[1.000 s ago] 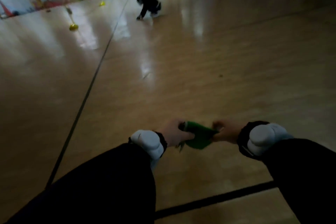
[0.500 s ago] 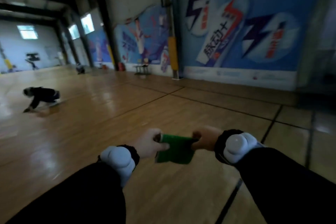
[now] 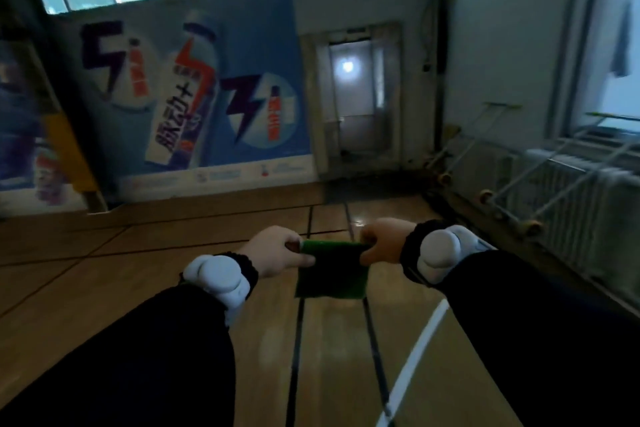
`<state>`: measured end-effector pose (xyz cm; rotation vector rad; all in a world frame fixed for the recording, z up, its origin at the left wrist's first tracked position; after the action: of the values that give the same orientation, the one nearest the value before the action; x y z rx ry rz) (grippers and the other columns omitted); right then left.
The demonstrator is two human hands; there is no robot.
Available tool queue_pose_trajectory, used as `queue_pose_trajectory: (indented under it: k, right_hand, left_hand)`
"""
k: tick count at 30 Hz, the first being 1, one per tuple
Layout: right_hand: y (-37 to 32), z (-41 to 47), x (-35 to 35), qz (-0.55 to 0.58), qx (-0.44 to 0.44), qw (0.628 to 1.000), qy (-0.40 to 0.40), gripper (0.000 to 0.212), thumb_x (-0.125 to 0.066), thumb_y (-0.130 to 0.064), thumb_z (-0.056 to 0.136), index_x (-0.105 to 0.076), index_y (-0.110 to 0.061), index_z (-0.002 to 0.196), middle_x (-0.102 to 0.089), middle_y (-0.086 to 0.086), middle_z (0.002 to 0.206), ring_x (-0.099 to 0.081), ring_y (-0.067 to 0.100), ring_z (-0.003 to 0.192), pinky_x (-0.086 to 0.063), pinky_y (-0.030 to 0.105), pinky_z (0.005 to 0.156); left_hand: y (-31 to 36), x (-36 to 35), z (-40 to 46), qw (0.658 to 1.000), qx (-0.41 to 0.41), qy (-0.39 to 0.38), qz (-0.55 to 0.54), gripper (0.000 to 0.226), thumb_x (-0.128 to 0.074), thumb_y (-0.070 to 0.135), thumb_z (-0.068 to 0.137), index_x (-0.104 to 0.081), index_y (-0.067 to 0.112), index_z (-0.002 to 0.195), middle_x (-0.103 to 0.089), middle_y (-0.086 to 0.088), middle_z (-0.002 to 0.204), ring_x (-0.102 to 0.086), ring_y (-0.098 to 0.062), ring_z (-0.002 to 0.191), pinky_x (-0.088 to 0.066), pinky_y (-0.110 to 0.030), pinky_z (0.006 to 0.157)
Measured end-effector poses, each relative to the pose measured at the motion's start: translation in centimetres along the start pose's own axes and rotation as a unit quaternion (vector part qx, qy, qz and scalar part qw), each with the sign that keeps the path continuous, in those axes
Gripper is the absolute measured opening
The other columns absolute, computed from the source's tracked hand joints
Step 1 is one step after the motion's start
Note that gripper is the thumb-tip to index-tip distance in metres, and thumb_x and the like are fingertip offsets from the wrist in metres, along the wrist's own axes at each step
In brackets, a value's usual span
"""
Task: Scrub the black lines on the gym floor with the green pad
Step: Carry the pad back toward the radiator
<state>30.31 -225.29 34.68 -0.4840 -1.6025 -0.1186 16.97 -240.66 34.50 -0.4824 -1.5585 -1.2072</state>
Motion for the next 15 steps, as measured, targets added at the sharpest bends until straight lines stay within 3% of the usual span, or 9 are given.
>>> queue_pose_trajectory:
  k: [5,9,13,15]
  right_hand:
    - [12.9,0.4,1.6,-0.008,-0.132,0.991,0.012,0.032,-0.057,-0.03,0.092,-0.04,-0.022,0.066,-0.041,-0.006,0.069,-0.045,0.016,0.067,-0.035,0.025,0.056]
    - [22.7,2.7,2.9,-0.005,-0.171,0.985,0.014,0.018,-0.058,-0.031,0.091,-0.057,-0.013,0.091,-0.05,0.0,0.083,-0.049,0.018,0.085,-0.039,0.026,0.065]
    - [31.0,6.8,5.8,0.0,-0.191,0.981,0.019,0.029,-0.06,-0.03,0.089,-0.06,-0.005,0.102,-0.054,0.004,0.095,-0.051,0.019,0.087,-0.04,0.029,0.074]
    - [35.1,10.2,7.9,0.009,-0.196,0.98,0.034,0.033,-0.059,-0.03,0.09,-0.061,-0.002,0.108,-0.054,0.005,0.094,-0.055,0.023,0.089,-0.04,0.029,0.075]
  left_hand:
    - [7.0,-6.8,11.8,0.993,-0.099,-0.061,-0.013,0.029,-0.066,0.034,0.085,-0.067,0.008,0.099,-0.065,-0.006,0.097,-0.059,-0.019,0.09,-0.045,-0.031,0.078]
    - [11.4,-11.6,21.7,0.986,-0.142,-0.083,-0.015,0.024,-0.069,0.034,0.084,-0.063,0.011,0.089,-0.056,0.004,0.08,-0.053,-0.015,0.08,-0.037,-0.023,0.062]
    - [14.6,-12.9,31.7,0.984,-0.158,-0.083,-0.014,0.021,-0.071,0.037,0.082,-0.057,0.026,0.071,-0.052,0.011,0.069,-0.049,-0.007,0.068,-0.032,-0.021,0.058]
    - [15.4,-13.3,37.6,0.983,-0.168,-0.078,-0.013,0.023,-0.071,0.038,0.082,-0.055,0.029,0.067,-0.054,0.009,0.07,-0.053,-0.012,0.072,-0.035,-0.026,0.061]
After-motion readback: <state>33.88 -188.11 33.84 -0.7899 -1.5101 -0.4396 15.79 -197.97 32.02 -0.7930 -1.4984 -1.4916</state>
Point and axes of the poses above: each hand's wrist, its own z-axis towards the middle knuckle, its own x-axis out of the back of the hand, y = z × x, the point moved 3 cm from there along z, towards the middle knuckle
